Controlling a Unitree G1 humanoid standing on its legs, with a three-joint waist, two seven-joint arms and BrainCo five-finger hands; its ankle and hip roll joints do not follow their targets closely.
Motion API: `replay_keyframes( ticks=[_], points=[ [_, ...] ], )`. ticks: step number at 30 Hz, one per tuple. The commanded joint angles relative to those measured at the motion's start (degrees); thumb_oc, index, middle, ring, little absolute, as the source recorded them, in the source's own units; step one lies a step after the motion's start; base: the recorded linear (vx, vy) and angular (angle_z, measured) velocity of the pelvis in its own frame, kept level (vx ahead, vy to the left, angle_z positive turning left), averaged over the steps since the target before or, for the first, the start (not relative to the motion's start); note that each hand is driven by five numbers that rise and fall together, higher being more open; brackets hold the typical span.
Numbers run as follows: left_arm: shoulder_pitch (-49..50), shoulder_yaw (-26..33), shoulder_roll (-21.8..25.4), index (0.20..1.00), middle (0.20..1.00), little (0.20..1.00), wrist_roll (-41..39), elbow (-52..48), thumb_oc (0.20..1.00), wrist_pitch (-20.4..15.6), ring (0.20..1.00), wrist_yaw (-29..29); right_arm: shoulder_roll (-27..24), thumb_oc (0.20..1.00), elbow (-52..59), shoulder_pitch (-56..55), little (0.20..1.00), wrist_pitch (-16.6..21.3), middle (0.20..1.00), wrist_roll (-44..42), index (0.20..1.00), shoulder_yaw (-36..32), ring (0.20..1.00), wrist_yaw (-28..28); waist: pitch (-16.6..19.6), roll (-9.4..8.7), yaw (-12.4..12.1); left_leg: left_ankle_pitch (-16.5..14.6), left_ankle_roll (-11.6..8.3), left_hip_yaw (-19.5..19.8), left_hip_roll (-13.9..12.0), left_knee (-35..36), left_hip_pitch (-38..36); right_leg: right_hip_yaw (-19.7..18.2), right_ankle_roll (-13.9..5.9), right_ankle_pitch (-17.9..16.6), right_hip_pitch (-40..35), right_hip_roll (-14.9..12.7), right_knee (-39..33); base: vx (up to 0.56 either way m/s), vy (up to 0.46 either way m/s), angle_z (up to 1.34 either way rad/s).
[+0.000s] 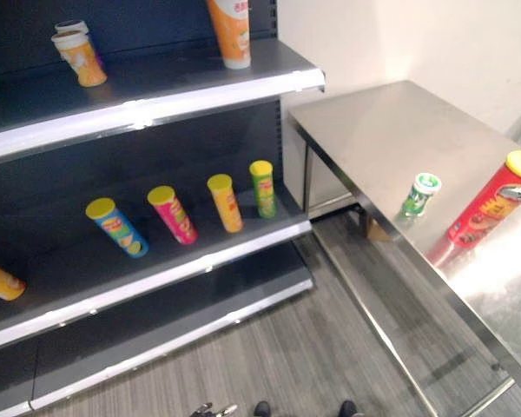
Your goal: Put the goods on the table back onto the shelves and tidy them up.
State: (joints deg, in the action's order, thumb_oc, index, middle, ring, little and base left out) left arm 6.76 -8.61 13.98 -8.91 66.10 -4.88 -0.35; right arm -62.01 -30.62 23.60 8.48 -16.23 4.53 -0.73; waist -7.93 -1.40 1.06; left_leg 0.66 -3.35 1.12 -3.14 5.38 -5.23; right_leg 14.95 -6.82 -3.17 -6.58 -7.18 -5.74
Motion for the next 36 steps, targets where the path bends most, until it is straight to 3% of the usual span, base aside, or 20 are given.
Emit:
replay_keyframes(
  ticks=[1, 8, 16, 18, 20, 25, 29, 30, 33, 34, 36],
  points=[
    [-2.77, -1.22, 2.53, 1.0, 1.0, 1.0, -2.64, 1.86, 1.0, -1.38, 1.0, 0.53, -4.4, 1.0, -0.91, 5.67, 1.0, 0.99, 1.0, 2.47, 1.0, 4.57, 1.0, -1.55, 1.98, -2.63, -2.11, 0.61, -5.33, -4.55, -3.97, -0.7, 0.54, -2.15, -0.85, 7.24, -1.14, -0.21, 4.63, 0.0, 0.0, 0.0],
    [-2.68, -1.56, 2.52, 1.0, 1.0, 1.0, -2.89, 1.7, 1.0, -1.45, 1.0, 0.99, -3.67, 1.0, -3.75, 8.15, 1.0, 0.33, 1.0, 3.71, 1.0, 6.78, 1.0, -2.7, 1.85, -2.74, -2.43, 0.67, -5.37, -4.31, -4.2, -0.7, 0.56, -1.89, -0.72, 7.39, -1.29, -0.07, 4.44, 0.0, -0.015, 0.03],
    [-2.49, -1.63, 3.13, 1.0, 1.0, 1.0, -3.24, 1.3, 1.0, -1.43, 1.0, 0.87, -4.21, 1.0, -5.77, 10.65, 1.0, -0.6, 1.0, 2.61, 1.0, 11.15, 1.0, -0.06, 1.81, -2.82, -2.47, 0.71, -5.39, -4.39, -4.18, -0.62, 0.52, -1.9, -0.63, 7.45, -1.31, -0.05, 4.5, 0.0, 0.0, 0.0],
    [-2.47, -1.56, 3.36, 1.0, 1.0, 1.0, -3.5, 1.08, 1.0, -1.5, 1.0, 0.67, -4.24, 0.423, -6.43, 11.4, 0.423, -0.65, 0.423, 2.17, 0.423, 12.46, 0.423, 0.92, 1.86, -2.89, -2.57, 0.75, -5.41, -4.38, -4.16, -0.62, 0.53, -1.91, -0.62, 7.42, -1.34, -0.02, 4.45, 0.0, 0.0, 0.0],
    [-2.44, -1.65, 3.44, 1.0, 1.0, 1.0, -3.65, 1.02, 1.0, -1.57, 1.0, 0.47, -4.35, 0.2, -6.67, 12.39, 0.2, -0.63, 0.2, 1.88, 0.2, 13.58, 0.2, 1.36, 1.96, -2.9, -2.59, 0.73, -5.47, -4.49, -4.2, -0.61, 0.47, -1.9, -0.62, 7.44, -1.37, 0.01, 4.38, 0.0, 0.0, 0.0],
    [-2.57, -1.22, 3.48, 1.0, 1.0, 1.0, -3.89, 0.88, 1.0, -1.49, 1.0, 0.49, -4.92, 0.2, -5.4, 12.31, 0.2, -0.45, 0.2, 2.48, 0.2, 13.43, 0.2, 1.22, 1.87, -2.99, -2.52, 0.87, -5.76, -4.54, -4.4, -0.57, 0.5, -1.76, -0.58, 7.59, -1.38, 0.06, 4.49, 0.0, 0.0, 0.0],
    [-2.46, -0.44, 3.2, 1.0, 1.0, 1.0, -3.25, 1.11, 1.0, -1.29, 1.0, 0.6, -5.11, 0.2, -0.07, 7.88, 0.2, 0.04, 0.2, 3.47, 0.2, 7.76, 0.2, -0.87, 1.85, -2.67, -2.08, 0.97, -5.94, -4.63, -4.71, -0.55, 0.42, -1.63, -0.38, 7.82, -1.5, 0.21, 4.51, 0.0, -0.021, 0.01],
    [-2.35, 0.92, 2.96, 1.0, 1.0, 1.0, -2.8, 1.14, 1.0, -1.2, 1.0, 0.86, -4.65, 0.2, 5.9, 2.81, 0.2, 0.78, 0.2, 4.78, 0.2, 0.99, 0.2, -3.31, 1.79, -2.18, -1.63, 0.92, -5.93, -4.67, -4.84, -0.62, 0.31, -1.75, -0.27, 8.04, -1.59, 0.41, 4.43, 0.0, -0.041, 0.03],
    [-2.27, 1.56, 2.96, 1.0, 1.0, 1.0, -2.6, 0.91, 1.0, -1.14, 1.0, 1.02, -4.24, 0.2, 9.99, -1.11, 0.2, 1.07, 0.2, 6.59, 0.2, -3.84, 0.2, -4.94, 1.7, -1.99, -1.6, 0.9, -5.94, -4.61, -4.95, -0.76, 0.29, -1.75, -0.19, 8.2, -1.66, 0.57, 4.4, 0.0, -0.044, 0.05],
    [-2.25, 2.95, 2.81, 1.0, 1.0, 1.0, -1.81, 0.9, 1.0, -1.07, 1.0, 1.32, -3.02, 0.2, 16.02, -6.2, 0.2, 1.89, 0.2, 10.34, 0.2, -11.34, 0.2, -8.34, 1.54, -1.45, -1.29, 0.87, -5.92, -4.36, -5.06, -1.06, 0.31, -1.97, 0.07, 8.53, -1.7, 0.92, 4.24, 0.0, -0.089, -0.01],
    [-2.22, 3.39, 2.84, 1.0, 1.0, 1.0, -1.37, 0.73, 1.0, -0.99, 1.0, 1.46, -2.19, 0.2, 19.53, -8.57, 0.2, 2.21, 0.2, 11.88, 0.2, -15.31, 0.2, -9.73, 1.4, -1.16, -1.24, 0.9, -5.97, -4.21, -5.18, -1.33, 0.47, -2.12, 0.22, 8.72, -1.76, 1.12, 3.98, 0.0, -0.097, 0.01]
  ],
)
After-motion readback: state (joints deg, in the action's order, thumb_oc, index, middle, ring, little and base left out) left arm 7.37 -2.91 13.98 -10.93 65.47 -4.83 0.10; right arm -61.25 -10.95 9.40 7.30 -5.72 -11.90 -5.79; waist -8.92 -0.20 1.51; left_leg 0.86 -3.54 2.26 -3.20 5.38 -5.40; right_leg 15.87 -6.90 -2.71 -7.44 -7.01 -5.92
